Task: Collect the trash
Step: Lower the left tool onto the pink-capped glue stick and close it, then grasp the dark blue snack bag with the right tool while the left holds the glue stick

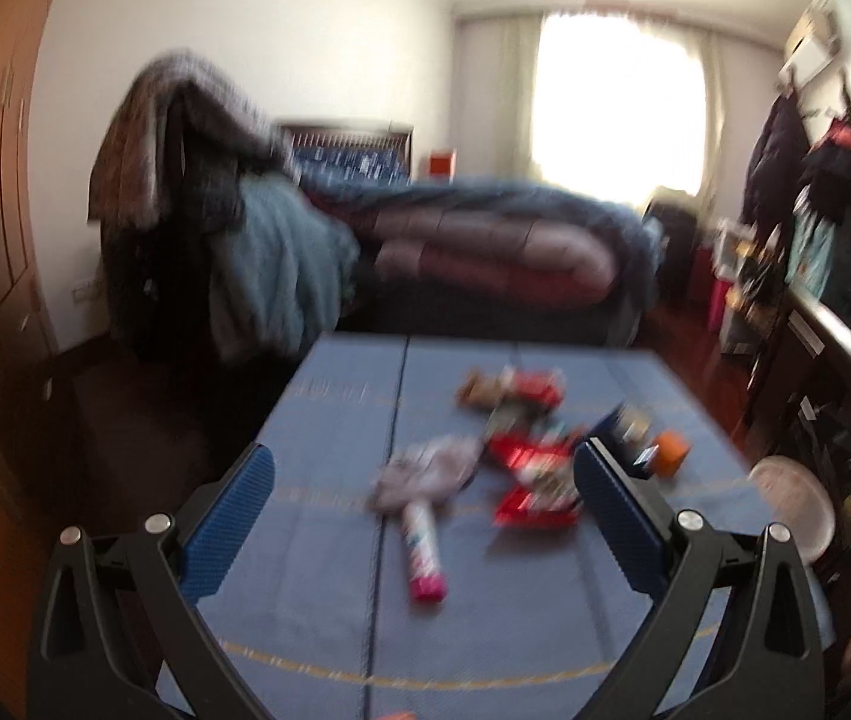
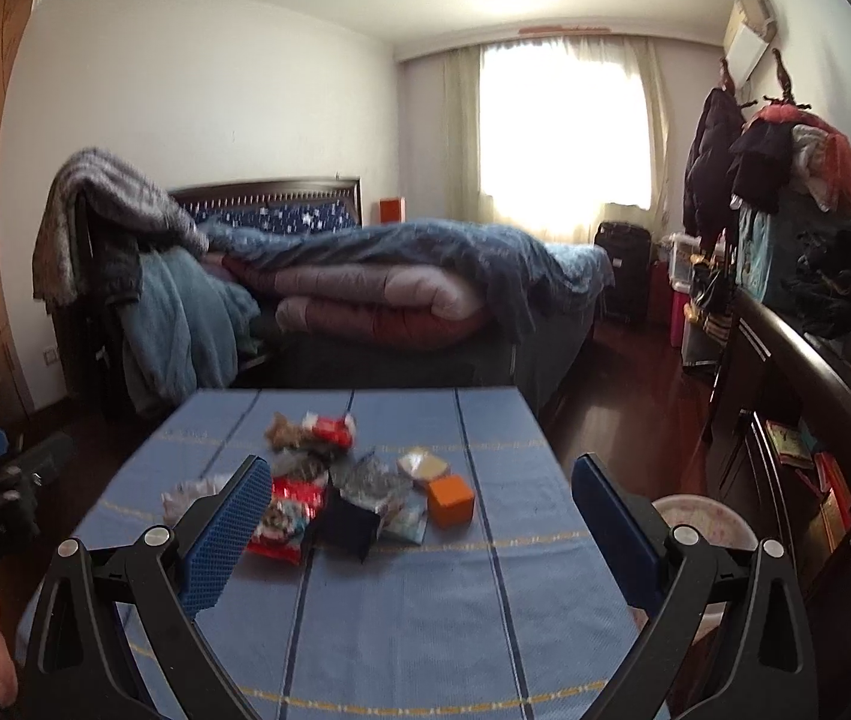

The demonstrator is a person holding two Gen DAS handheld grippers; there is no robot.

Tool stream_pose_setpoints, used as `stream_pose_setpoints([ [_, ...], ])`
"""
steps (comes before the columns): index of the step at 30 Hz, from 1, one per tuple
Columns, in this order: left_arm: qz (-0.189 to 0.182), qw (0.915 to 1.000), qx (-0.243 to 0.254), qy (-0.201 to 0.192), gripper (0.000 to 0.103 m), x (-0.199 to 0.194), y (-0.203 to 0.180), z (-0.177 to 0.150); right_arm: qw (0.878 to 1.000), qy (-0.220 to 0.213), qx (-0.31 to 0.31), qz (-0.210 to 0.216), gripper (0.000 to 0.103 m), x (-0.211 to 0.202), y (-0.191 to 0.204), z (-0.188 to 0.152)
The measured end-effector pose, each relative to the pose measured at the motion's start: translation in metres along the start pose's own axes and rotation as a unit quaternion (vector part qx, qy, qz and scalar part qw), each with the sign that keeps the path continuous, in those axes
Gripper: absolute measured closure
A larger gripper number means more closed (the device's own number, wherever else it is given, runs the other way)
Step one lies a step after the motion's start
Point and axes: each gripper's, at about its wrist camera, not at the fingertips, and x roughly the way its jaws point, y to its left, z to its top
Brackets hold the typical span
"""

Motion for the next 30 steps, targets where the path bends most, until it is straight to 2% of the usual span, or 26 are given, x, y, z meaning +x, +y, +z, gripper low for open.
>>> stream_pose_setpoints([
  [7, 0.023, 0.9931, -0.011, 0.114, 0.003, 0.085, 0.016, -0.045, 0.999, 0.054, -0.003, 0.007, 0.004, 0.023, 0.004, -0.023],
  [11, 0.031, 0.9894, 0.003, 0.142, 0.004, 0.126, 0.005, -0.059, 0.997, 0.074, -0.003, 0.012, 0.004, 0.031, 0.004, -0.033],
  [15, 0.031, 0.9876, 0.007, 0.154, 0.006, 0.149, -0.002, -0.064, 0.996, 0.087, -0.003, -0.002, 0.004, 0.04, 0.001, -0.039],
  [19, 0.005, 0.9831, -0.001, 0.183, 0.021, 0.158, -0.006, -0.065, 0.993, 0.112, 0.01, 0.019, 0.004, 0.057, -0.003, -0.044],
  [23, 0.007, 0.9827, 0.0, 0.185, 0.032, 0.16, -0.006, -0.064, 0.987, 0.143, 0.041, 0.064, 0.004, 0.084, -0.002, -0.044],
  [24, 0.01, 0.9828, 0.001, 0.185, 0.041, 0.16, -0.007, -0.064, 0.986, 0.147, 0.043, 0.068, 0.004, 0.088, 0.0, -0.044],
  [25, 0.012, 0.9831, 0.002, 0.183, 0.055, 0.16, -0.007, -0.063, 0.985, 0.15, 0.039, 0.07, 0.004, 0.096, 0.005, -0.041],
  [26, 0.013, 0.9834, 0.001, 0.181, 0.064, 0.16, -0.006, -0.062, 0.986, 0.147, 0.033, 0.072, 0.004, 0.102, 0.011, -0.038],
  [27, 0.011, 0.9837, -0.003, 0.179, 0.079, 0.159, -0.004, -0.061, 0.987, 0.147, 0.023, 0.067, 0.004, 0.109, 0.016, -0.035],
  [30, -0.018, 0.9834, -0.023, 0.179, 0.08, 0.159, 0.004, -0.058, 0.987, 0.145, 0.005, 0.064, 0.004, 0.128, 0.03, -0.027],
])
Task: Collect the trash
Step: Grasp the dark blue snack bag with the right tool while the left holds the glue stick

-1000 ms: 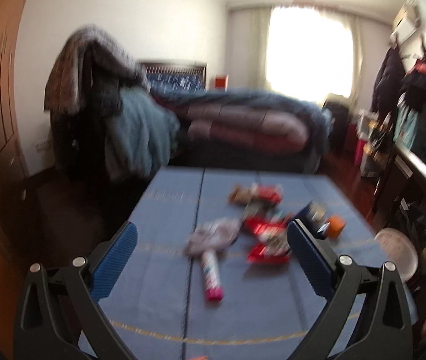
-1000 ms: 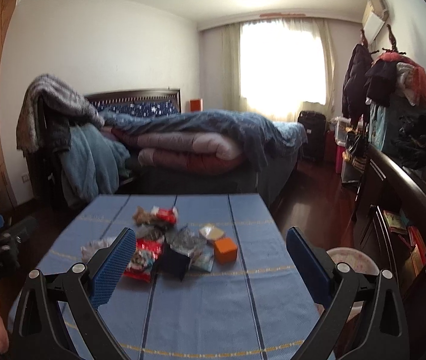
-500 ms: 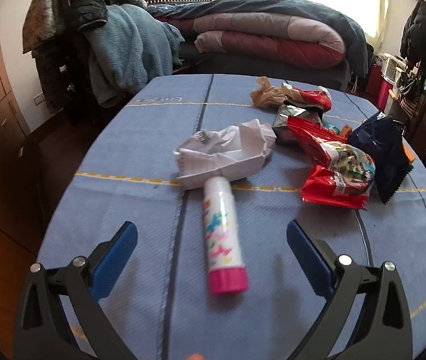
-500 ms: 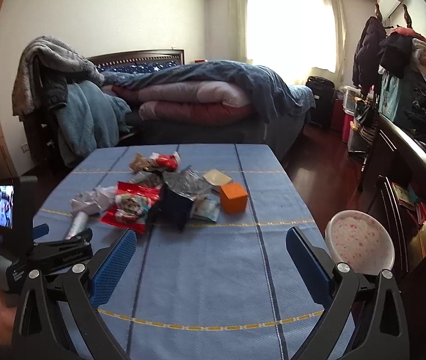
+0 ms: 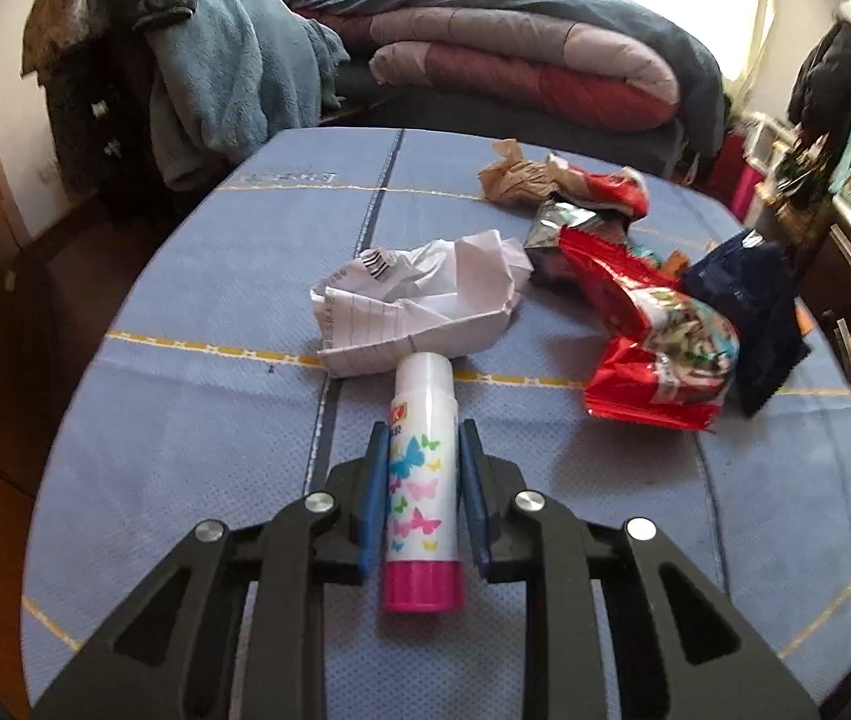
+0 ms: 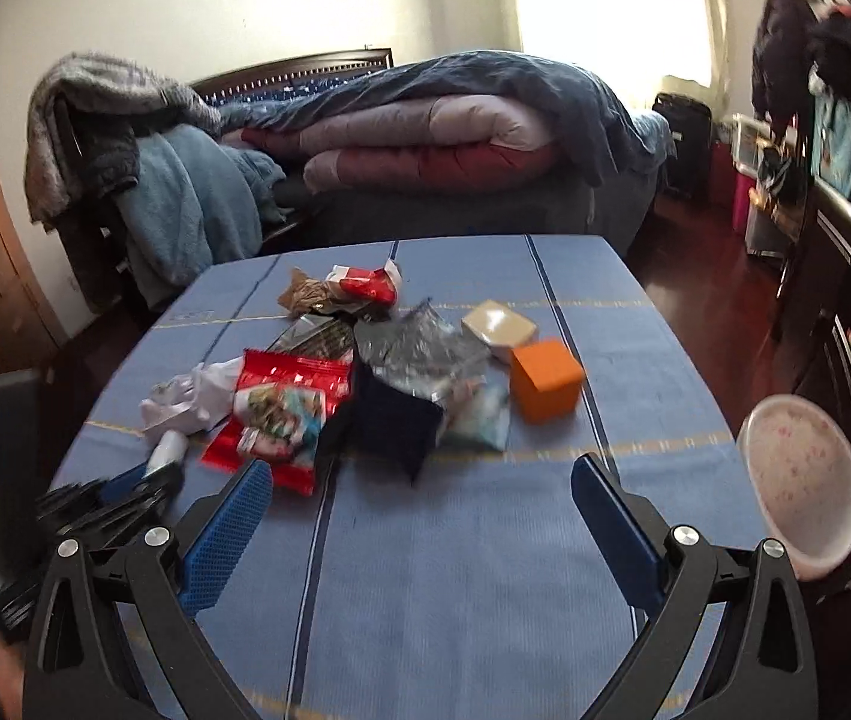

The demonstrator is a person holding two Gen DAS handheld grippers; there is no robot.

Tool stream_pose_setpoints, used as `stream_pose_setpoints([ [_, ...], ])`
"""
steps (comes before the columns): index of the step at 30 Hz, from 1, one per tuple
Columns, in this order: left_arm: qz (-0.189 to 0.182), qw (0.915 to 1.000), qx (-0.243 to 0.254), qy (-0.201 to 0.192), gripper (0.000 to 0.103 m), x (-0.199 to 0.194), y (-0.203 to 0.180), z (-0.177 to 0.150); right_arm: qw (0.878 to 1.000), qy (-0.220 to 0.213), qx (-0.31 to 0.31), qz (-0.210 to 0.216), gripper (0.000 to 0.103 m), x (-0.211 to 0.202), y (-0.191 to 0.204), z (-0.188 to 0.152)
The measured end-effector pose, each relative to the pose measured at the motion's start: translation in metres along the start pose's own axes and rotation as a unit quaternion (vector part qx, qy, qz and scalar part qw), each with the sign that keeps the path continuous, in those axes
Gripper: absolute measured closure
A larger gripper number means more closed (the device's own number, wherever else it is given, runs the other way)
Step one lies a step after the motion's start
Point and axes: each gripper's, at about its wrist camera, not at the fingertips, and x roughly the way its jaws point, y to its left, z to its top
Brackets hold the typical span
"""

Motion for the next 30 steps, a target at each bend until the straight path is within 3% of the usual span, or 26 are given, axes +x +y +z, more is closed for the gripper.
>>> stream_pose_setpoints([
  [5, -0.02, 0.9995, -0.024, -0.008, 0.08, -0.006, 0.014, -0.002, 1.0, 0.001, -0.025, -0.005, 0.006, 0.032, 0.014, 0.021],
  [10, -0.031, 0.9987, -0.034, -0.024, 0.079, -0.019, 0.023, 0.001, 0.998, 0.032, -0.05, -0.024, 0.034, 0.062, 0.024, 0.029],
  [12, -0.036, 0.9984, -0.032, -0.03, 0.079, -0.024, 0.023, 0.003, 0.997, 0.054, -0.049, -0.011, 0.077, 0.071, 0.022, 0.027],
  [14, -0.041, 0.9981, -0.029, -0.036, 0.079, -0.028, 0.021, 0.003, 0.998, 0.054, -0.043, 0.006, 0.091, 0.071, 0.02, 0.024],
  [18, -0.053, 0.9973, -0.023, -0.047, 0.079, -0.037, 0.012, 0.006, 0.998, 0.019, -0.056, -0.006, 0.093, 0.052, 0.016, 0.023],
  [23, -0.071, 0.9955, -0.003, -0.062, 0.079, -0.05, -0.013, 0.013, 0.999, -0.007, -0.046, 0.019, 0.093, 0.019, -0.003, 0.025],
  [30, -0.114, 0.9891, 0.05, -0.079, 0.079, -0.063, -0.079, 0.022, 0.999, -0.032, -0.017, 0.022, 0.093, -0.024, -0.051, 0.022],
])
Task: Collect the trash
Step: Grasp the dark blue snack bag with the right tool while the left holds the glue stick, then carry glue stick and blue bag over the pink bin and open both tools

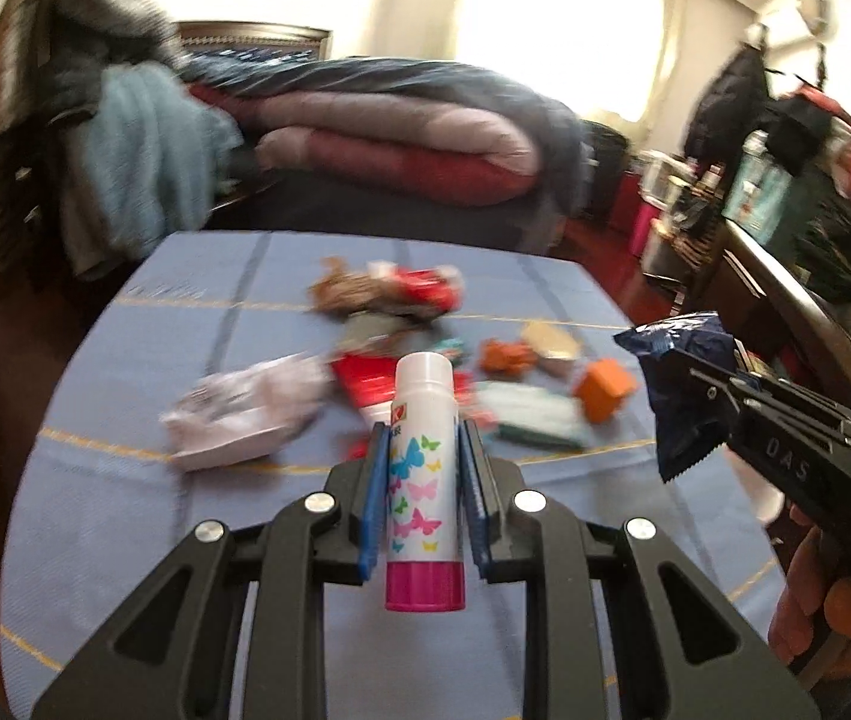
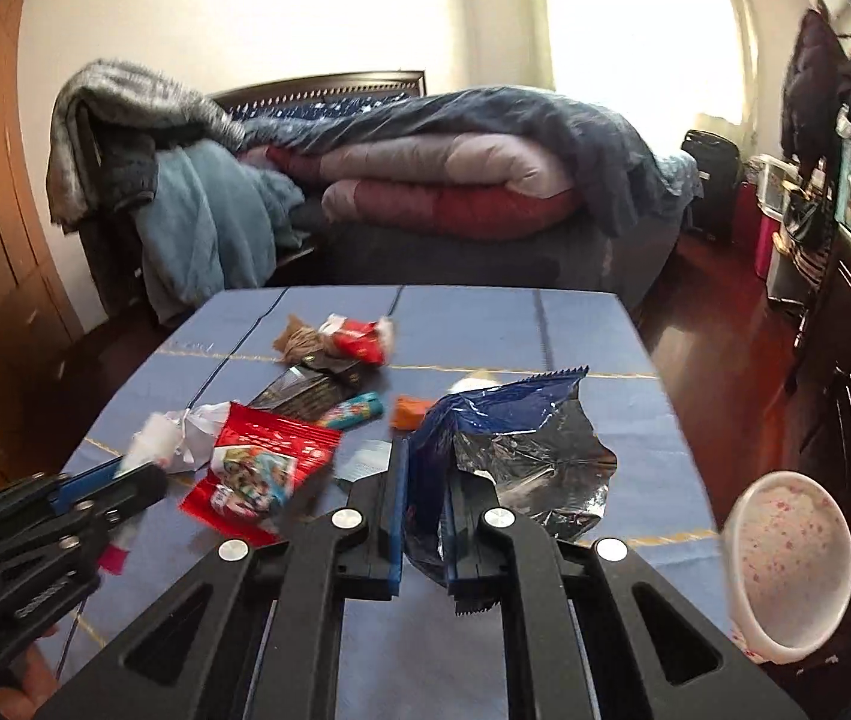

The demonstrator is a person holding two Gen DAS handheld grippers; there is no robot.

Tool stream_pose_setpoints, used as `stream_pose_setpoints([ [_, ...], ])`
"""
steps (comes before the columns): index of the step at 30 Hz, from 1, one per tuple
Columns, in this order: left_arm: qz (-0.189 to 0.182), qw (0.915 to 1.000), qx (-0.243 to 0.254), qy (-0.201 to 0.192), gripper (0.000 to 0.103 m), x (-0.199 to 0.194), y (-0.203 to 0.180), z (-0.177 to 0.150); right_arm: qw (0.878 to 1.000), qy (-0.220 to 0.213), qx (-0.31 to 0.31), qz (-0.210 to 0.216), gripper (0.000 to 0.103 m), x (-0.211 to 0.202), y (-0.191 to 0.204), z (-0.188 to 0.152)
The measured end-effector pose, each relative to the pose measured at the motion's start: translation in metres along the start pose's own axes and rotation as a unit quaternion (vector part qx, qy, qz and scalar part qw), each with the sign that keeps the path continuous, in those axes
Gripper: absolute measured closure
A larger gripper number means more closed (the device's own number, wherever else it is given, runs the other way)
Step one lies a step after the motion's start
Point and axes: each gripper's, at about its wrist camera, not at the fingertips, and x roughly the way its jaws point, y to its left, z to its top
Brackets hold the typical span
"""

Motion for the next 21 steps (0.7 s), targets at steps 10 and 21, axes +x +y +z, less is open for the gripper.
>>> stream_pose_setpoints([
  [10, -0.12, 0.9881, 0.095, 0.016, 0.079, 0.039, -0.15, 0.011, 0.992, -0.025, 0.072, -0.097, 0.093, -0.052, -0.126, -0.027],
  [21, -0.155, 0.9708, 0.175, 0.055, 0.079, 0.12, -0.304, 0.003, 0.968, -0.018, 0.18, -0.176, 0.093, -0.067, -0.274, -0.073],
])
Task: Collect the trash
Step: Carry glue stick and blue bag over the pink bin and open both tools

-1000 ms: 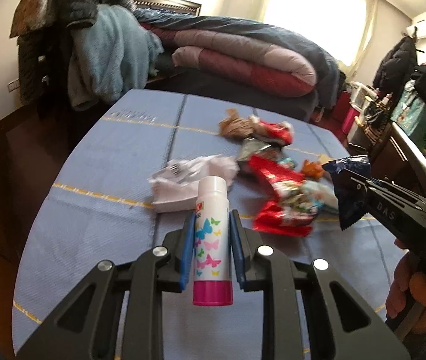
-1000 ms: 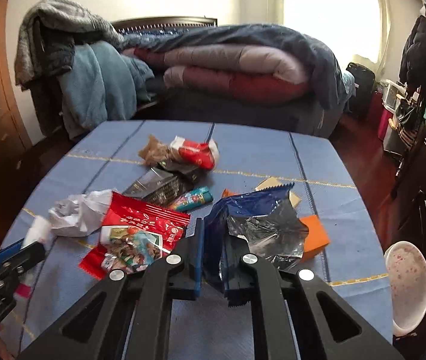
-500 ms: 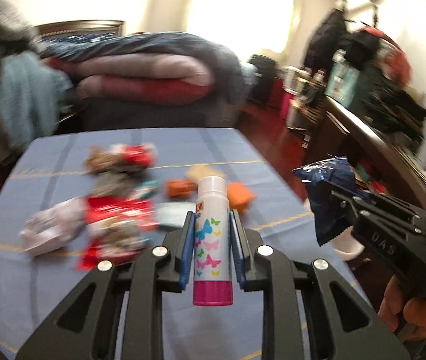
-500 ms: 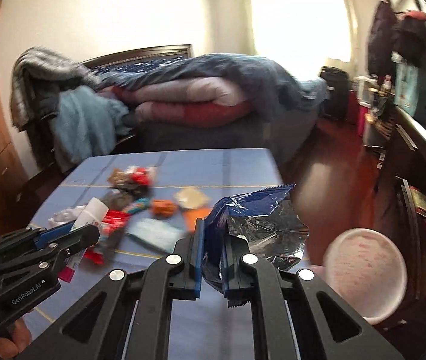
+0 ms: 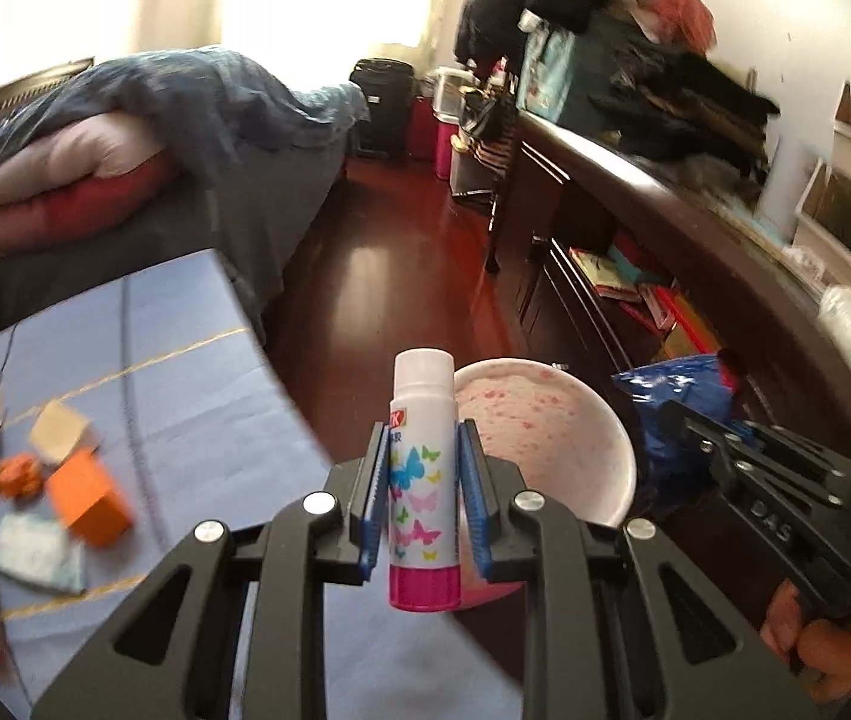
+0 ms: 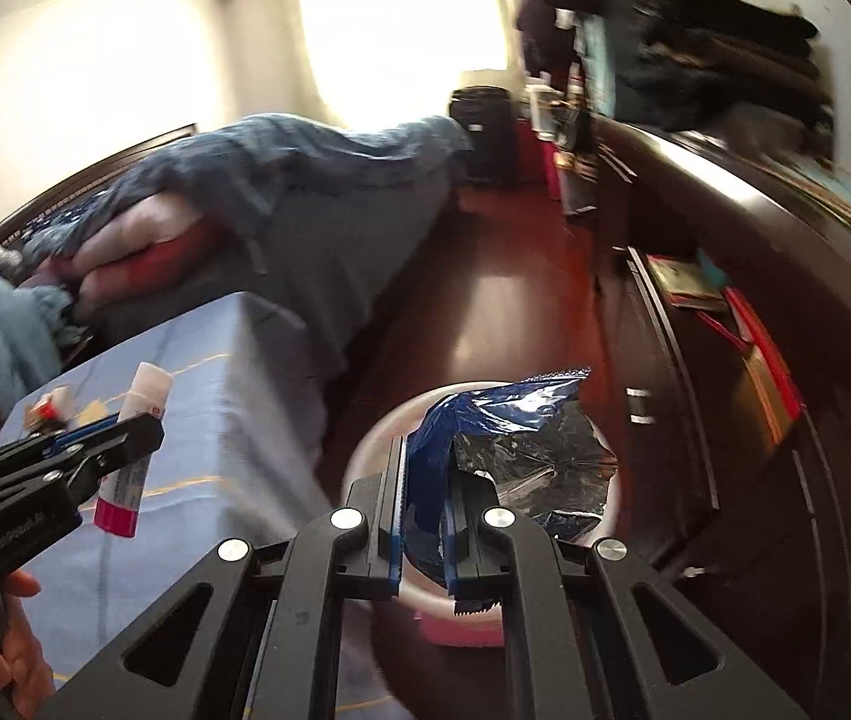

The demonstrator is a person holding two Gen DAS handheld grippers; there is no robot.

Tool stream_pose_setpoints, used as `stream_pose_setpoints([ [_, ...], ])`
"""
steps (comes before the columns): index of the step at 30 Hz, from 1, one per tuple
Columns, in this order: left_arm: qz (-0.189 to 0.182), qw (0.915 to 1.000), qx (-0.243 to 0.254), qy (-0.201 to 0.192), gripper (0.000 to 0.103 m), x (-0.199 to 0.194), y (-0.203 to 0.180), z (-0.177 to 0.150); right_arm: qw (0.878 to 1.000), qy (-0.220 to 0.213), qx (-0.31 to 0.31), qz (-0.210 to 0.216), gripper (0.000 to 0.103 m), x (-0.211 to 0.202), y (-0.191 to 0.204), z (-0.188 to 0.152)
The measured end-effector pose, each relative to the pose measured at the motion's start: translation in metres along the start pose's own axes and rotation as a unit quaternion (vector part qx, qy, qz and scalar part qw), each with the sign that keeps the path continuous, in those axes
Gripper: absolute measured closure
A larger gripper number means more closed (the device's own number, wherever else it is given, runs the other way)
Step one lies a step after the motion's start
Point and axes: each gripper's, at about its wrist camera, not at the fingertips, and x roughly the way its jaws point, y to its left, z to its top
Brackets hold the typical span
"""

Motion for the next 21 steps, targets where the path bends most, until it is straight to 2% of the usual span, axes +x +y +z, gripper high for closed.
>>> stream_pose_setpoints([
  [8, -0.017, 0.9985, 0.029, 0.044, 0.079, 0.073, -0.046, 0.014, 0.999, 0.027, 0.04, 0.017, 0.093, 0.041, -0.042, -0.005],
  [11, -0.032, 0.9971, 0.023, 0.065, 0.079, 0.095, -0.051, 0.017, 0.998, 0.04, 0.051, 0.026, 0.092, 0.054, -0.053, -0.012],
  [14, -0.04, 0.9962, 0.023, 0.074, 0.076, 0.109, -0.051, 0.016, 0.996, 0.054, 0.065, 0.036, 0.087, 0.07, -0.06, -0.016],
  [16, -0.048, 0.9956, 0.024, 0.077, 0.055, 0.117, -0.052, 0.018, 0.995, 0.059, 0.07, 0.035, 0.074, 0.078, -0.062, -0.018],
  [18, -0.052, 0.9961, 0.021, 0.068, 0.037, 0.118, -0.05, 0.02, 0.995, 0.061, 0.069, 0.031, 0.07, 0.083, -0.062, -0.02],
  [19, -0.054, 0.9965, 0.02, 0.061, 0.033, 0.118, -0.049, 0.021, 0.995, 0.061, 0.07, 0.03, 0.069, 0.085, -0.063, -0.021],
  [21, -0.046, 0.9973, 0.022, 0.053, 0.032, 0.115, -0.048, 0.024, 0.995, 0.065, 0.071, 0.027, 0.064, 0.088, -0.063, -0.023],
])
